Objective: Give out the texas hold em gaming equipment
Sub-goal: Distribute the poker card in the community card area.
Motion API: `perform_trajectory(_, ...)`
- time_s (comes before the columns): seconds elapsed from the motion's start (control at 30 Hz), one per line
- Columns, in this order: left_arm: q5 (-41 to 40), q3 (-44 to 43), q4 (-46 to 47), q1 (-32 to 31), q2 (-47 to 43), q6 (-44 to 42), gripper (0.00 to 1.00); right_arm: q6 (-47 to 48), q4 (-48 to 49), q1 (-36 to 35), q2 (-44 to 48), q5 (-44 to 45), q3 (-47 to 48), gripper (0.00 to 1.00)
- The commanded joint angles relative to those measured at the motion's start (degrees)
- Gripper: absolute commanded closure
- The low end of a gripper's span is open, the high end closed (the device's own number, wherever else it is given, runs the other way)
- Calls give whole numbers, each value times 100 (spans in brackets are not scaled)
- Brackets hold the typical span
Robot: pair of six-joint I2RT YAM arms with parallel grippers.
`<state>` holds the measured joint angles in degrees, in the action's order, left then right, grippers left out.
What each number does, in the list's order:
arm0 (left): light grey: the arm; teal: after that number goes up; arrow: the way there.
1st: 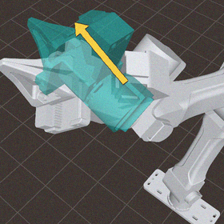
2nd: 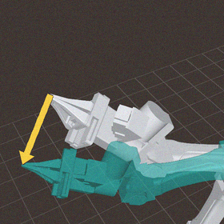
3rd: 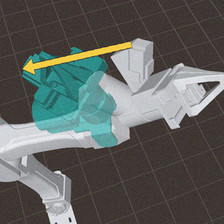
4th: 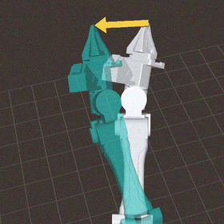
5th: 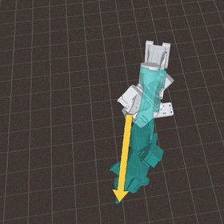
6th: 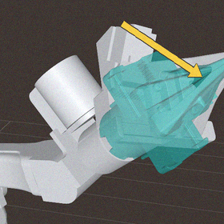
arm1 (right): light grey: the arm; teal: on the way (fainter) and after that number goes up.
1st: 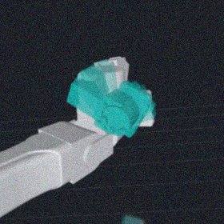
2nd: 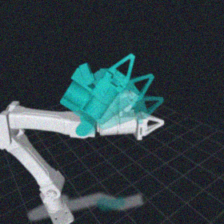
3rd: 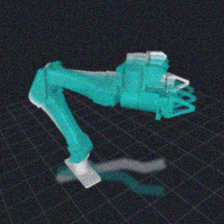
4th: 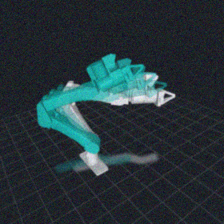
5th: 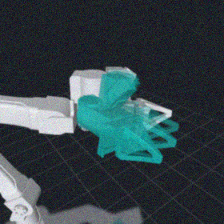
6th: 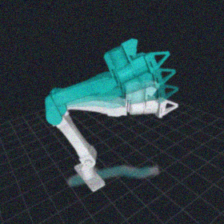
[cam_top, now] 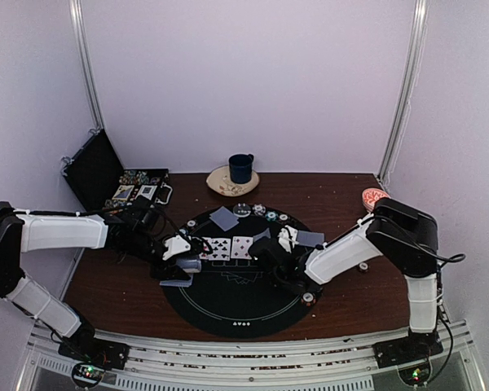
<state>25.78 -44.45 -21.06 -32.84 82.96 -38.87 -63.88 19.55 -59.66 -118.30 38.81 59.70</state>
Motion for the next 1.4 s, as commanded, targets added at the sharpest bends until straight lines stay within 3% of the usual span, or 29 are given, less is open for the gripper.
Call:
perform_trajectory(0.0,63,-90,173,5,-12,38,65,-43,-449,-159,-66,304,180,81)
perform_trajectory(0.33,67,-87,179,0,-23,46,65,-139,-901,-294,22,494,244,68)
perform_trajectory(0.53,60,-94,174,6,-8,55,65,-93,-948,-153,138,454,151,66)
perform_trajectory(0.8,50,-91,176,3,-3,56,65,687,-509,-11,615,-235,-23,44)
perform_trajectory(1.17,41,-82,176,0,-43,56,65,1356,-2461,22,-161,-353,1790,1)
perform_trajectory(1.37,45,-82,175,3,-52,58,65,1311,-2787,173,-425,-561,2064,0)
